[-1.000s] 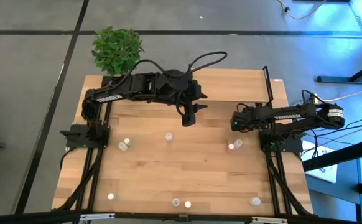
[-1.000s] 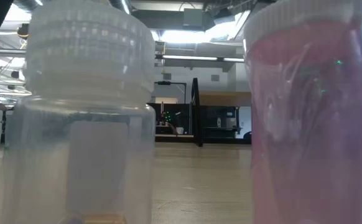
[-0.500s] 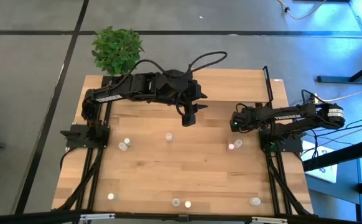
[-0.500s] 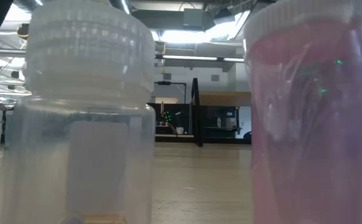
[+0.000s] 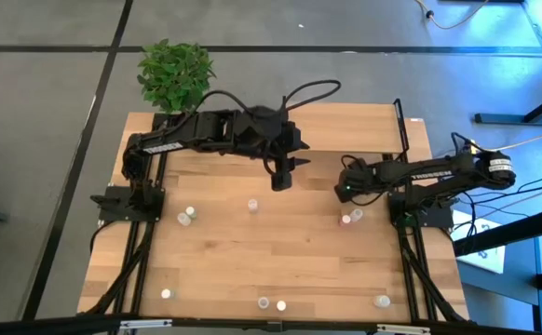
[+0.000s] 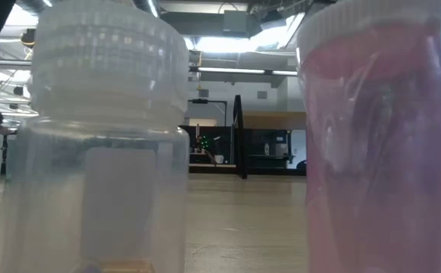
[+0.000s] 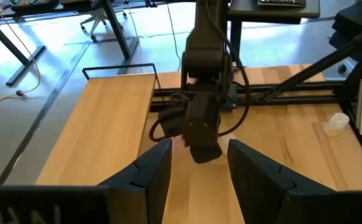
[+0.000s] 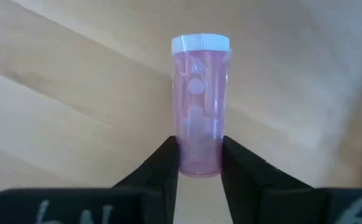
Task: Pick and place medicine bottles onto shelf by color
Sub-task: Move the top pink pill bottle to the center of the table
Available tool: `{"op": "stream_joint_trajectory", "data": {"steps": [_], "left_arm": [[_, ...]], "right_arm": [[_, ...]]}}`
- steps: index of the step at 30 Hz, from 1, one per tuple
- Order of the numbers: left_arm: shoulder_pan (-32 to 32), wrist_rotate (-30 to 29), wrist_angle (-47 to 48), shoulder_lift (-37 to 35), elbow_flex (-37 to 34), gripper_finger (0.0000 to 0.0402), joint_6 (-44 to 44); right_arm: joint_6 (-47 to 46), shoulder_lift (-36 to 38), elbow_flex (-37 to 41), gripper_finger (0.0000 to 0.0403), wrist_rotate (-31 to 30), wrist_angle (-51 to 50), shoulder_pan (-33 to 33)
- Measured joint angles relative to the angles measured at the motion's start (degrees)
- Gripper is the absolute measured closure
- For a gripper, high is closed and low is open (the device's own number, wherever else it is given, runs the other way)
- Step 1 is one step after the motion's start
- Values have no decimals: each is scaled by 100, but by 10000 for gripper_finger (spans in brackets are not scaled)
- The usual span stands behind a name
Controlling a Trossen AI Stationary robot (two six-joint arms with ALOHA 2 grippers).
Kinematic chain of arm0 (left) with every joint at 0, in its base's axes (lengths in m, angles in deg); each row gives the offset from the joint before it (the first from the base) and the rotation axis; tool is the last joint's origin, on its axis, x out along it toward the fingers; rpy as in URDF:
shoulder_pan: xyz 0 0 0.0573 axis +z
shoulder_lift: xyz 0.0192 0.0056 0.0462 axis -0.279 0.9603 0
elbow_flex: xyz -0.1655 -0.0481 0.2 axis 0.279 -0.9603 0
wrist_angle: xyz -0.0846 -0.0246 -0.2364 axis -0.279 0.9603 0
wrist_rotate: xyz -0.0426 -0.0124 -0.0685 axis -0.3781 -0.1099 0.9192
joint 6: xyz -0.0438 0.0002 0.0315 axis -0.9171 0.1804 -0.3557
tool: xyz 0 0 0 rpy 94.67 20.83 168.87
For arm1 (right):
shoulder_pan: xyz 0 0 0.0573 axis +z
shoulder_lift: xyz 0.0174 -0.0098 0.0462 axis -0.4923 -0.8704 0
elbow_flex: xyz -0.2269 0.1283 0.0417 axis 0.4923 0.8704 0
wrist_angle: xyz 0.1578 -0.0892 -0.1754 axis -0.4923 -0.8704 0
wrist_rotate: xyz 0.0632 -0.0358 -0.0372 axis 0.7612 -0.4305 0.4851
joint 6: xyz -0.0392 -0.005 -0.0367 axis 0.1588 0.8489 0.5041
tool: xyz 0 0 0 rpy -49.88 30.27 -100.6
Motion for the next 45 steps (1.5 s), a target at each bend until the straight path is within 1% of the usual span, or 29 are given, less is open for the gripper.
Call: {"op": "stream_joint_trajectory", "data": {"steps": [11, 16, 19, 23, 26, 29, 31, 39, 45], "left_arm": [[-2, 0, 171, 0, 0, 250, -6], [-2, 0, 695, 0, 0, 250, -49], [0, 0, 1014, 0, 0, 250, -179], [0, 1, 1450, 0, 0, 250, -161], [0, 48, 1495, 0, 0, 250, -118], [0, 301, 1495, 0, 0, 250, 162], [0, 357, 1481, 0, 0, 250, 285], [17, 365, 1261, 69, 6, 250, 306], [39, 372, 1040, 167, 2, 250, 303]], "right_arm": [[1365, 3, -1045, 303, -836, 48, 825], [2102, 7, -1633, 303, -1298, 196, 1337], [2623, 7, -1978, 303, -1476, 353, 1584], [3139, 8, -2371, 302, -1782, 459, 1795], [3420, 9, -2565, 302, -2020, 581, 1906], [3756, 11, -2688, 302, -2111, 844, 2001], [3966, 11, -2691, 301, -2118, 1100, 2046], [4824, 11, -2691, 301, -2101, 2069, 2160], [5290, 11, -2691, 301, -2097, 2259, 2168]]}}
